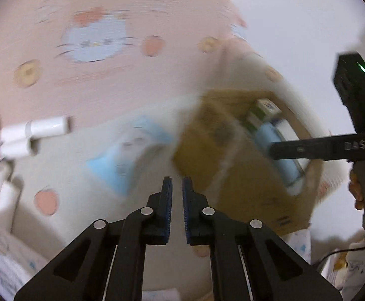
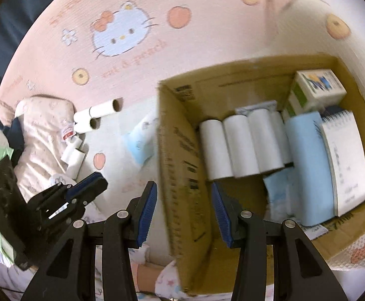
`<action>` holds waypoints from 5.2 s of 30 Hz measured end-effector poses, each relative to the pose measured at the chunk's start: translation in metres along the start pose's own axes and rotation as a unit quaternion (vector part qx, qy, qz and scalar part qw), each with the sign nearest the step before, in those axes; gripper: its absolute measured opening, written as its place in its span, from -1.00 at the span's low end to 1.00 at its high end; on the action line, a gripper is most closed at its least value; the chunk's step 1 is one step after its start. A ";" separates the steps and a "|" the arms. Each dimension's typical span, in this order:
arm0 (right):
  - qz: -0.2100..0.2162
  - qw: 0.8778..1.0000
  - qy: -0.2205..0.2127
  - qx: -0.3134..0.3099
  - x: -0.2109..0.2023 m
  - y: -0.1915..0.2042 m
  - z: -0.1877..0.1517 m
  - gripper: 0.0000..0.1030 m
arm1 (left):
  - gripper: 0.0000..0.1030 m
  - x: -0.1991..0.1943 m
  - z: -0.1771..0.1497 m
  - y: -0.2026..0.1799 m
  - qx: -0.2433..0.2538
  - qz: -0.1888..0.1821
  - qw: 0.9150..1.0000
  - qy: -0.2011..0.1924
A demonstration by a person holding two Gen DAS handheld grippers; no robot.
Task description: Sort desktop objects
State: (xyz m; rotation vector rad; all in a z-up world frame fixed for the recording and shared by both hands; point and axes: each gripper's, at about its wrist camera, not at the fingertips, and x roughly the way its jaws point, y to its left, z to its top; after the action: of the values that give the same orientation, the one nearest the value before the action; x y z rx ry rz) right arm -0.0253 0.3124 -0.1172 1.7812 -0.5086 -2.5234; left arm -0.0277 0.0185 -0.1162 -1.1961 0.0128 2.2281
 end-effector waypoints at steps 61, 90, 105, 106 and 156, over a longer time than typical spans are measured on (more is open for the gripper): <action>0.111 0.977 0.028 -0.181 0.287 0.260 0.085 -0.18 | 0.00 0.082 0.115 0.339 -0.192 0.127 0.950 0.211; 0.175 0.980 0.066 -0.062 0.302 0.209 0.096 -0.18 | 0.00 0.122 0.095 0.297 -0.164 0.088 0.936 0.299; 0.147 0.984 0.058 -0.077 0.279 0.204 0.067 -0.18 | 0.00 0.095 0.061 0.253 -0.204 0.049 0.944 0.254; 0.145 0.985 0.054 -0.076 0.273 0.201 0.064 -0.18 | 0.00 0.094 0.060 0.248 -0.205 0.044 0.945 0.251; 0.059 0.997 -0.016 -0.041 0.155 0.100 -0.073 -0.18 | -0.46 0.045 -0.066 0.145 -0.289 -0.023 0.951 0.104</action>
State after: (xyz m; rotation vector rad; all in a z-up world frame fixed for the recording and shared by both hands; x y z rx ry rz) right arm -0.0308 0.1691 -0.2544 1.6364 -0.4880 -2.4592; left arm -0.0707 -0.0957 -0.2279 -1.7108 -0.6154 2.1145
